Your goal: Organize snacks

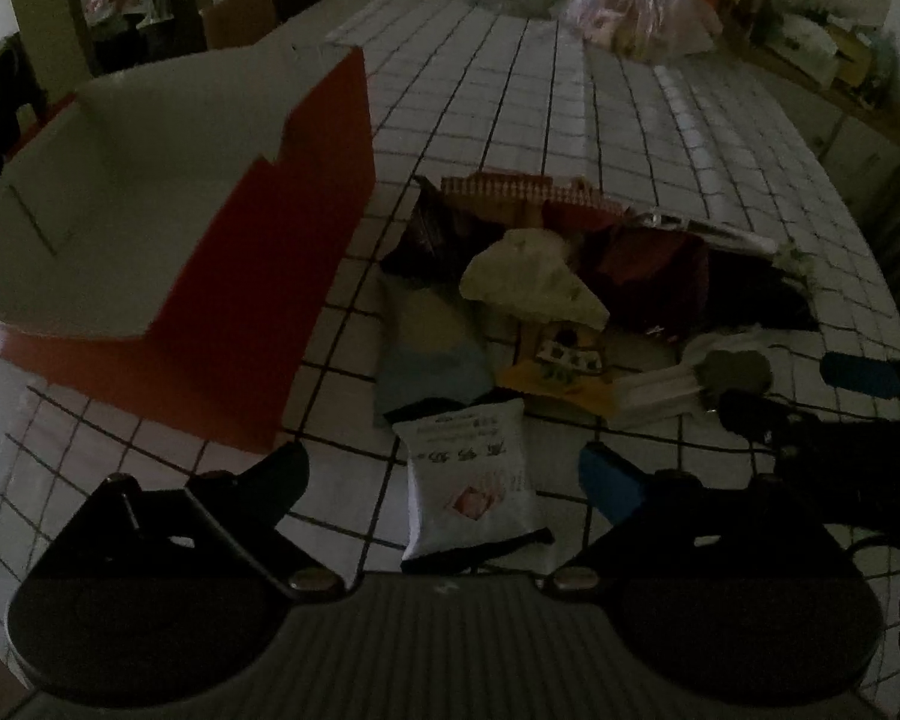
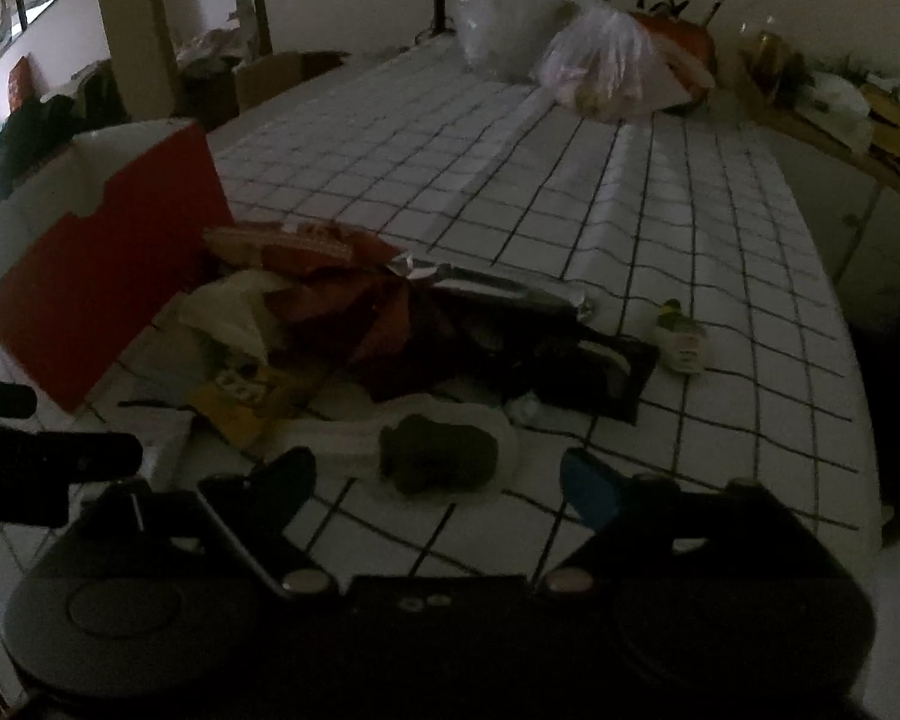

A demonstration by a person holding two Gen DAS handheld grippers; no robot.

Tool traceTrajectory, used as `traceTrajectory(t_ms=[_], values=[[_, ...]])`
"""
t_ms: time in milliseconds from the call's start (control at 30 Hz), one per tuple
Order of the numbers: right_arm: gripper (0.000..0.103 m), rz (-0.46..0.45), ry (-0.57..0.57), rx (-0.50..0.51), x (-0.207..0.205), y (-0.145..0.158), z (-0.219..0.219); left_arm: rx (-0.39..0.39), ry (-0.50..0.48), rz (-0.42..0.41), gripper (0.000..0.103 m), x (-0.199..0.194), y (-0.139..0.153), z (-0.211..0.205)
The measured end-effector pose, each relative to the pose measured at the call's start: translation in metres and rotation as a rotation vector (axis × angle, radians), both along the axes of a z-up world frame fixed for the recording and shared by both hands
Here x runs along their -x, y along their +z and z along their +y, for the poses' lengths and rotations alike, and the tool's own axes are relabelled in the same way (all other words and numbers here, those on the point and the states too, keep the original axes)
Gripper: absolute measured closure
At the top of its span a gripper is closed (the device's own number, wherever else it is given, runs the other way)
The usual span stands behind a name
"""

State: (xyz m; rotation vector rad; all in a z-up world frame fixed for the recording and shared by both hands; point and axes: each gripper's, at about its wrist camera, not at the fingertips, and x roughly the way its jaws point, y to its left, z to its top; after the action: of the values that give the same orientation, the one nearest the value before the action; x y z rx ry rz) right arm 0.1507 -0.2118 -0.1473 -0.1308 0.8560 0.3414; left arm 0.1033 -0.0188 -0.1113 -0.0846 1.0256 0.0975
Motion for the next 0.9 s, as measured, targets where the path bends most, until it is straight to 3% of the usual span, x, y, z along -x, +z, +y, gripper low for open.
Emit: traceTrajectory(t_ms=[333,500,667,733,833,900], values=[[0.019,0.067,-0.04,-0.059,-0.028,-0.011,-0.002,0.022,0.01,0.072,0.016,-0.015,-0.019,-0.003],[0.031,0.11,-0.099,-0.087,-0.039,-0.018,-0.003,0.03,-0.002,0.084,0.023,-0.017,-0.022,-0.005],[0.041,0.119,-0.126,-0.118,-0.04,-0.018,-0.01,0.045,0.004,0.096,0.035,-0.02,-0.028,-0.003],[0.041,0.123,-0.131,-0.13,-0.04,-0.018,-0.012,0.04,0.003,0.092,0.036,-0.021,-0.028,-0.004],[0.041,0.119,-0.125,-0.13,-0.038,-0.017,-0.012,0.03,0.001,0.083,0.051,-0.02,-0.026,-0.005],[0.041,0.118,-0.126,-0.139,-0.036,-0.017,-0.015,0.028,0.0,0.079,0.054,-0.021,-0.026,-0.006]])
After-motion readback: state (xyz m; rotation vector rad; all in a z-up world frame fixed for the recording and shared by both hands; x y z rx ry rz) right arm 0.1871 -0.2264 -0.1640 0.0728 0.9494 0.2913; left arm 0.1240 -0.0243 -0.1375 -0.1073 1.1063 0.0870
